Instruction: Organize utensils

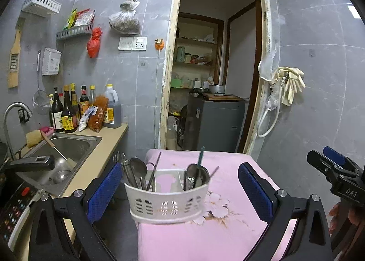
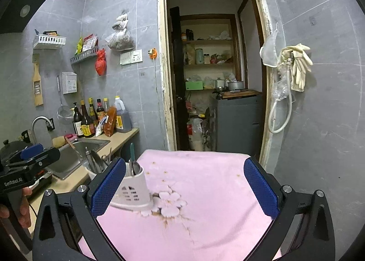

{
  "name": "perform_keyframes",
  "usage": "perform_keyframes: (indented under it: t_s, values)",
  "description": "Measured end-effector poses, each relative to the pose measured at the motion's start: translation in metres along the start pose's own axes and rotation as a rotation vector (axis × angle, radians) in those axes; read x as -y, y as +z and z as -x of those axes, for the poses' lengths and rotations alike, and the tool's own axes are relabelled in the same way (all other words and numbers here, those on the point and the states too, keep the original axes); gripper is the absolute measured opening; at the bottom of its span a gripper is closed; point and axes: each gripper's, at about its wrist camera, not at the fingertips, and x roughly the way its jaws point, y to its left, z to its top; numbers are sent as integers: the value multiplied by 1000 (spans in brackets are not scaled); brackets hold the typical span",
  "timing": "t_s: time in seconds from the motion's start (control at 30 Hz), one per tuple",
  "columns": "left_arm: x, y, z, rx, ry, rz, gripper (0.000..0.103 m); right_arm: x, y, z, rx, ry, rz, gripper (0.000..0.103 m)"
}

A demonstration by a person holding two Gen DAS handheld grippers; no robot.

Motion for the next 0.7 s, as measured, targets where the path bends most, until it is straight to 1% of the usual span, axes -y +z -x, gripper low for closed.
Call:
perform_keyframes:
  t_s: [0.37, 0.53, 0.7]
  values:
    - [15, -26, 60, -17, 18, 25, 102, 7, -20, 73, -10, 7, 4, 102]
    - [22, -38, 84, -18, 37, 13, 102, 7, -28, 96, -18, 5, 7, 102]
    - [27, -45, 101, -4, 53, 11, 102, 4, -34, 116, -2, -13, 17, 102]
